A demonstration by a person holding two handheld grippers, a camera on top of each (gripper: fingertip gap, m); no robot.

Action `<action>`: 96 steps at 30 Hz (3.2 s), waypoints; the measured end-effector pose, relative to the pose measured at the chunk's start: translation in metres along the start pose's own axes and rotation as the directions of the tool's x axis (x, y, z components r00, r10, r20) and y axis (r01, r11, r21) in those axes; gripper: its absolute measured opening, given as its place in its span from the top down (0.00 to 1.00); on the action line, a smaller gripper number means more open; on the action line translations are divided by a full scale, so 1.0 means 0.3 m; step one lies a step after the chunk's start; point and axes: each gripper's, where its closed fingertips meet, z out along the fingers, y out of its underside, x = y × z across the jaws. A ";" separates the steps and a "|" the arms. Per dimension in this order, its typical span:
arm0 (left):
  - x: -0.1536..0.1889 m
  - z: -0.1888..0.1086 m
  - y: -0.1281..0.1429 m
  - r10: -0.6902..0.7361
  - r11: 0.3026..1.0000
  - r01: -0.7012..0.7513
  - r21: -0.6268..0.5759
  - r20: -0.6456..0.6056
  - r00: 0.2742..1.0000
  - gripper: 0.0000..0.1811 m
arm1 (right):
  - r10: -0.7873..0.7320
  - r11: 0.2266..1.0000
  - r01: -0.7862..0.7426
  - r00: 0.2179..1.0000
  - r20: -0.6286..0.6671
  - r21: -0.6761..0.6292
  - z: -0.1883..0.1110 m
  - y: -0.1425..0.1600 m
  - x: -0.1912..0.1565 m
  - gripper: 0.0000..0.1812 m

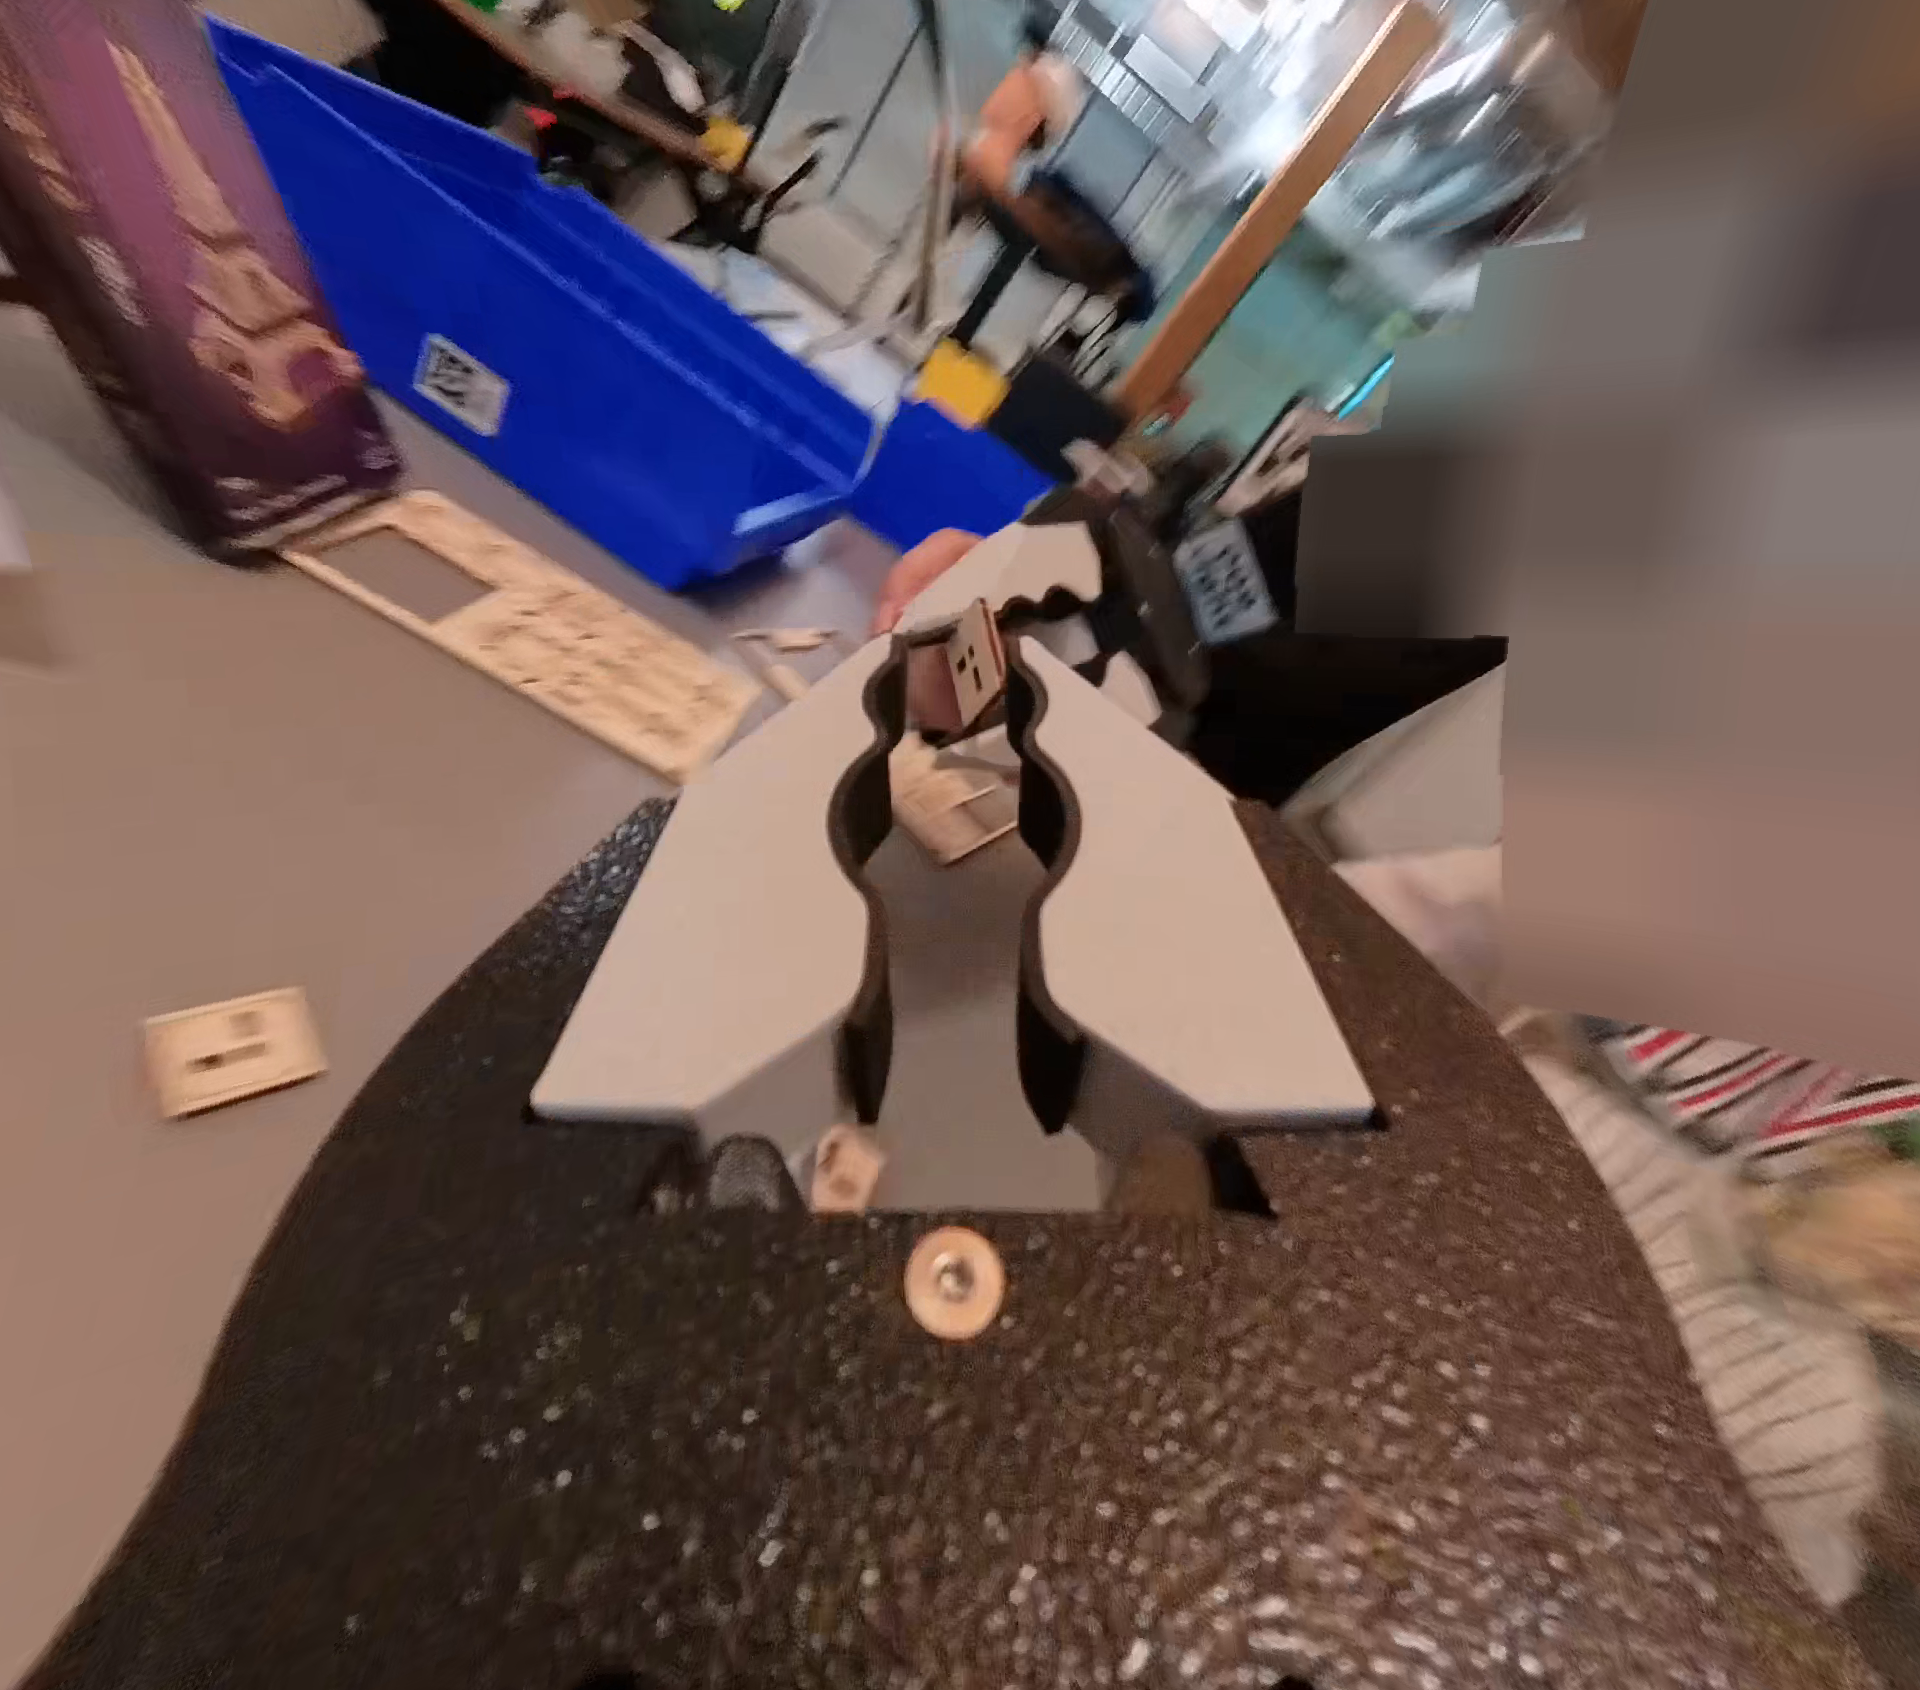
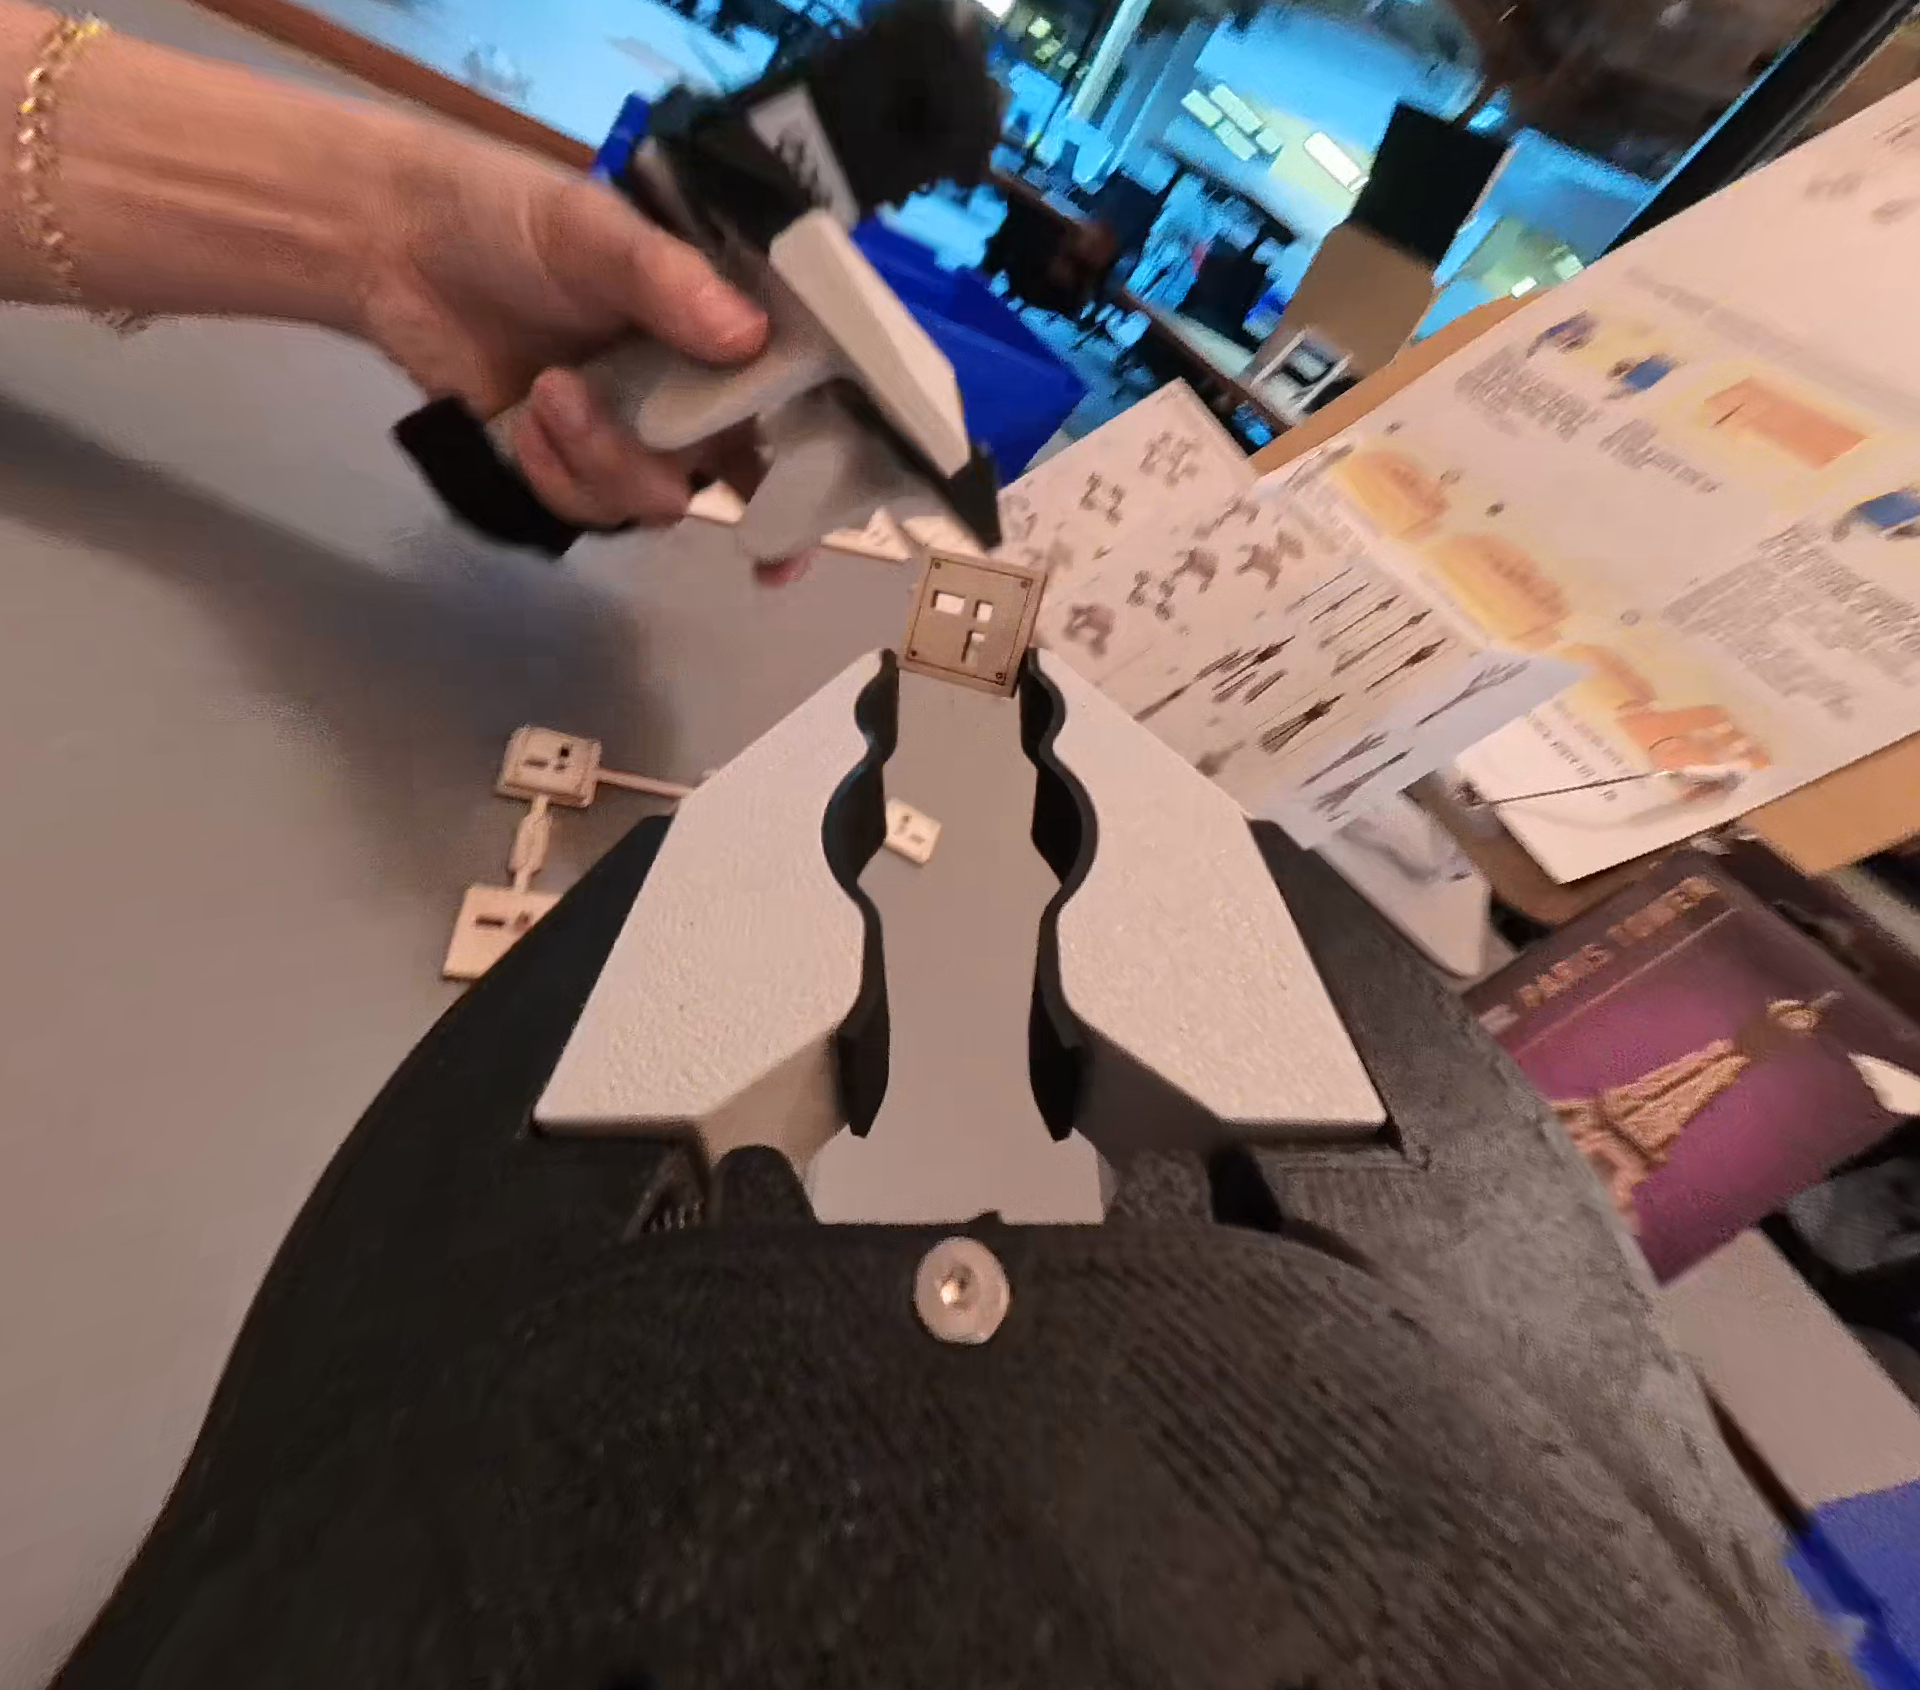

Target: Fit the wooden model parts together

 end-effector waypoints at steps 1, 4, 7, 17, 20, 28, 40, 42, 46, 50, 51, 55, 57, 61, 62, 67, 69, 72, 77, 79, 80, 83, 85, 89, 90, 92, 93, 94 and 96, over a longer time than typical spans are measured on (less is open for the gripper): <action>-0.007 -0.003 0.012 0.081 0.995 -0.077 -0.059 0.057 0.995 0.92 | 0.022 0.999 -0.021 0.999 0.034 -0.028 0.004 0.020 -0.014 0.88; -0.036 -0.007 0.069 0.270 0.936 -0.215 -0.278 0.176 0.947 0.91 | 0.064 0.992 -0.049 0.989 0.136 -0.113 0.013 0.075 -0.063 0.88; -0.054 -0.004 0.131 0.388 0.852 -0.276 -0.446 0.183 0.903 0.91 | 0.074 0.982 -0.041 0.981 0.180 -0.182 0.017 0.121 -0.090 0.88; -0.230 -0.006 0.157 0.597 0.736 -0.422 -0.530 0.213 0.773 0.95 | 0.072 0.927 -0.022 0.990 0.120 -0.374 0.028 0.266 -0.075 0.88; -0.249 -0.027 0.154 0.705 0.676 -0.540 -0.501 0.227 0.672 0.96 | 0.158 0.911 -0.098 0.980 0.121 -0.401 0.027 0.285 -0.082 0.88; -0.203 -0.006 0.196 0.735 0.642 -0.610 -0.464 0.147 0.662 0.94 | 0.302 0.908 -0.225 0.937 0.177 -0.354 0.011 0.264 -0.098 0.88; -0.215 0.002 0.229 0.719 0.642 -0.575 -0.507 0.139 0.681 0.99 | 0.094 0.914 -0.030 0.986 0.140 -0.404 0.026 0.303 -0.089 0.88; -0.210 0.008 0.238 0.714 0.643 -0.575 -0.507 0.125 0.689 0.99 | 0.088 0.918 -0.026 0.986 0.139 -0.396 0.025 0.300 -0.086 0.88; -0.208 0.010 0.239 0.727 0.628 -0.583 -0.516 0.122 0.675 1.00 | 0.084 0.920 -0.026 0.988 0.133 -0.390 0.022 0.297 -0.080 0.88; -0.204 0.006 0.235 0.722 0.635 -0.580 -0.511 0.123 0.681 1.00 | 0.073 0.921 -0.017 0.989 0.131 -0.388 0.023 0.295 -0.080 0.88; -0.200 0.007 0.235 0.714 0.642 -0.575 -0.506 0.120 0.690 1.00 | 0.071 0.921 -0.013 0.989 0.133 -0.390 0.023 0.296 -0.080 0.88; -0.197 0.004 0.230 0.701 0.656 -0.567 -0.498 0.121 0.703 1.00 | 0.050 0.920 0.006 0.990 0.133 -0.392 0.023 0.299 -0.079 0.88; -0.196 0.002 0.231 0.694 0.660 -0.558 -0.503 0.122 0.710 1.00 | 0.056 0.923 0.003 0.988 0.143 -0.384 0.024 0.296 -0.085 0.88; -0.181 0.005 0.236 0.648 0.695 -0.520 -0.497 0.118 0.752 1.00 | 0.038 0.926 0.026 0.986 0.161 -0.377 0.026 0.289 -0.095 0.88; -0.190 0.001 0.238 0.634 0.703 -0.496 -0.509 0.134 0.761 1.00 | 0.037 0.926 0.028 0.986 0.165 -0.377 0.028 0.288 -0.099 0.88; -0.184 -0.007 0.251 0.541 0.758 -0.415 -0.504 0.131 0.831 0.92 | -0.027 0.925 0.093 0.983 0.179 -0.369 0.041 0.278 -0.110 0.88; -0.177 -0.002 0.235 0.495 0.797 -0.380 -0.468 0.148 0.856 0.93 | -0.067 0.916 0.135 0.980 0.187 -0.378 0.042 0.284 -0.110 0.88; -0.171 -0.001 0.214 0.470 0.826 -0.371 -0.425 0.155 0.869 0.95 | -0.053 0.923 0.130 0.975 0.216 -0.362 0.044 0.277 -0.130 0.88; -0.137 -0.008 0.190 0.612 0.740 -0.523 -0.423 0.101 0.785 0.93 | -0.051 0.913 0.146 0.967 0.248 -0.382 0.043 0.291 -0.149 0.88; -0.135 -0.029 0.185 0.715 0.643 -0.612 -0.461 0.074 0.695 0.90 | -0.052 0.915 0.145 0.968 0.247 -0.377 0.041 0.290 -0.147 0.88; -0.144 -0.042 0.175 0.756 0.600 -0.640 -0.480 0.080 0.650 0.88 | -0.047 0.918 0.135 0.971 0.236 -0.373 0.041 0.288 -0.141 0.88; -0.167 -0.079 0.131 0.808 0.554 -0.669 -0.496 0.128 0.575 0.89 | -0.047 0.921 0.091 0.991 0.125 -0.379 0.031 0.290 -0.068 0.88; -0.188 -0.093 0.099 0.792 0.591 -0.645 -0.484 0.197 0.577 0.92 | -0.040 0.927 0.056 0.998 0.050 -0.370 0.020 0.285 -0.021 0.88; -0.210 -0.088 0.105 0.773 0.617 -0.623 -0.481 0.221 0.595 0.93 | 0.039 0.951 -0.029 0.999 0.028 -0.306 0.022 0.262 -0.016 0.88; -0.204 -0.079 0.112 0.773 0.616 -0.629 -0.475 0.207 0.600 0.93 | 0.038 0.955 -0.023 0.998 0.047 -0.295 0.024 0.259 -0.028 0.88; -0.187 -0.060 0.129 0.764 0.621 -0.633 -0.462 0.176 0.621 0.91 | 0.033 0.960 -0.009 0.996 0.081 -0.281 0.029 0.256 -0.051 0.88; -0.184 -0.054 0.138 0.764 0.618 -0.634 -0.466 0.165 0.623 0.91 | 0.035 0.960 -0.005 0.994 0.102 -0.280 0.031 0.255 -0.065 0.88; -0.177 -0.047 0.156 0.768 0.605 -0.640 -0.474 0.134 0.626 0.90 | 0.037 0.963 -0.001 0.991 0.129 -0.271 0.033 0.250 -0.082 0.88; -0.155 -0.037 0.200 0.779 0.563 -0.665 -0.491 0.047 0.625 0.86 | 0.040 0.968 0.002 0.986 0.165 -0.250 0.037 0.240 -0.107 0.88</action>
